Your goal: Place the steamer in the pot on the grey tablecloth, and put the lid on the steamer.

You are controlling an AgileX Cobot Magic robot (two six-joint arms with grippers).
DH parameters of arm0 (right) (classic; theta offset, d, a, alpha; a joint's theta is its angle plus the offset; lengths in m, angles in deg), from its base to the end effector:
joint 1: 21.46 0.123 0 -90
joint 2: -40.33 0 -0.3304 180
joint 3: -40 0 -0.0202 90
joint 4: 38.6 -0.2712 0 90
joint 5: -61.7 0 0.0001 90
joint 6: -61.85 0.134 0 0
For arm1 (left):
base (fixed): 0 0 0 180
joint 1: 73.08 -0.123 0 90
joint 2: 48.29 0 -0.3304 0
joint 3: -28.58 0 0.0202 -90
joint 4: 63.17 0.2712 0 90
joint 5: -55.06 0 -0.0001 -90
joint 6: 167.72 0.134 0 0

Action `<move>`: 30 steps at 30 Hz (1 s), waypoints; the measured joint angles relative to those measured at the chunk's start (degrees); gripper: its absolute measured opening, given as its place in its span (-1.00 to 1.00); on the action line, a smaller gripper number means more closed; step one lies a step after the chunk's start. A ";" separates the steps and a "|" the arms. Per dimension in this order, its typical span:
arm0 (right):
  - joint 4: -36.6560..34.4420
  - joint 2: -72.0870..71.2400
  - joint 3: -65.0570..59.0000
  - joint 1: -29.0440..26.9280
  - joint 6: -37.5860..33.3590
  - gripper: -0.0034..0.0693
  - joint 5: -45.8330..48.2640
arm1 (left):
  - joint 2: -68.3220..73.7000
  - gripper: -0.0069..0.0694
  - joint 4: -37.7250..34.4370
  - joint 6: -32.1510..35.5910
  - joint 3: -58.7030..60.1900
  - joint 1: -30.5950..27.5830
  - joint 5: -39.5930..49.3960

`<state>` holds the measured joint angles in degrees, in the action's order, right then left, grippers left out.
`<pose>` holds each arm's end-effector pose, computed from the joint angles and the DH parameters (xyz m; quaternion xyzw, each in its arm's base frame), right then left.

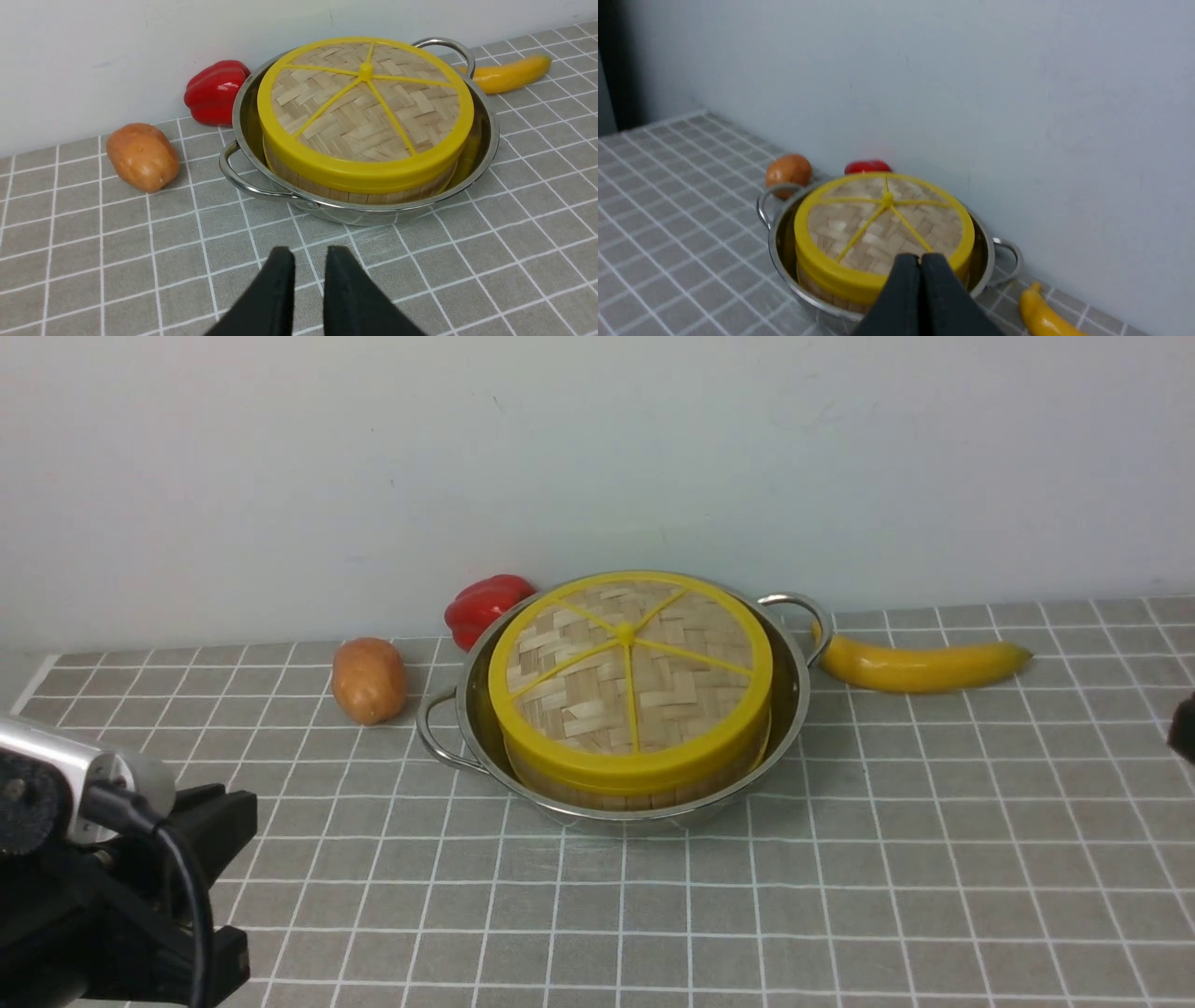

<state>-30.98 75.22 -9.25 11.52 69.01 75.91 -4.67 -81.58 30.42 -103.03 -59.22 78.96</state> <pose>0.1108 0.0667 0.3405 -0.2058 0.7274 0.1727 0.6314 0.1446 -0.0534 0.3057 0.1445 0.8290 -0.1129 0.5283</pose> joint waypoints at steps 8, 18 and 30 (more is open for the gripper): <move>0.00 -0.12 -0.31 0.00 1.51 -0.92 -2.31 | 0.00 -0.54 0.00 0.00 0.00 0.00 0.00; 5.62 -3.65 -6.81 -10.29 1.05 -0.89 1.44 | 0.00 -0.48 0.25 0.00 0.00 0.00 0.00; 3.35 -23.02 -28.68 -30.71 8.45 -0.79 -5.39 | 0.00 -0.43 0.93 0.00 0.00 0.00 0.00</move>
<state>-27.63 52.20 -37.93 -19.19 77.46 70.53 -4.67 -80.64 30.42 -103.03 -59.22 78.96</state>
